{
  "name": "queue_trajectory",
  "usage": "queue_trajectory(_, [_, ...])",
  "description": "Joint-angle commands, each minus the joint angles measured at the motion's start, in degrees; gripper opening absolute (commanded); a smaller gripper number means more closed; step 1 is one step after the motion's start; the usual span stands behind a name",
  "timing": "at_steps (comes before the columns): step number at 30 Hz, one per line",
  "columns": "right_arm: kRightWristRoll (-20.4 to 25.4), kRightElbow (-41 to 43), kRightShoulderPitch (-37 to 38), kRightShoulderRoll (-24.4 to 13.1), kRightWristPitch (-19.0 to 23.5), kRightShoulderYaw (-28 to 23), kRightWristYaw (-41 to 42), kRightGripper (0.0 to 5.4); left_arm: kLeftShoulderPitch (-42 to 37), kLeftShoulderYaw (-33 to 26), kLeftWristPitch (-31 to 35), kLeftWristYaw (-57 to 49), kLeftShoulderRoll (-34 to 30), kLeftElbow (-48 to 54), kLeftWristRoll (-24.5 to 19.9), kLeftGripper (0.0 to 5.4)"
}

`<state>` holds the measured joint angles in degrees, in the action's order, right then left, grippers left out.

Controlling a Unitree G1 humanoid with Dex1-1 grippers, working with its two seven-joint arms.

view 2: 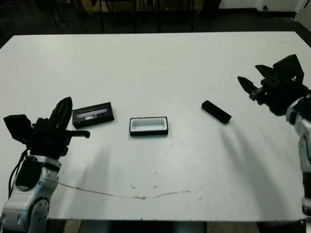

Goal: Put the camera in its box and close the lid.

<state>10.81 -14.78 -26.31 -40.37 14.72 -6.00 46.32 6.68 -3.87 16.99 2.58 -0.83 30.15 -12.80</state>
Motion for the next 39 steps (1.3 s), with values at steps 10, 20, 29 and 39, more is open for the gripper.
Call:
queue_trajectory(10, [1.0,-13.0,-5.1,1.8,-2.4,4.4,12.7,4.78,0.7,0.0,0.7,0.8,-1.3,-1.3,1.1,0.0])
queue_trajectory(20, [1.9,-16.3,-5.5,4.2,1.2,4.0,12.6,5.39,1.4,0.2,-0.4,2.1,-2.3,-1.8,1.3,0.0])
queue_trajectory(29, [0.1,-23.1,-7.4,6.1,0.8,5.2,11.6,5.39,1.4,0.5,-0.9,2.1,-2.3,-2.5,1.9,0.0])
queue_trajectory(39, [-3.6,-32.3,-10.4,8.0,-3.4,8.0,13.6,5.39,1.6,0.6,-1.2,2.1,-2.4,-2.8,2.4,0.0])
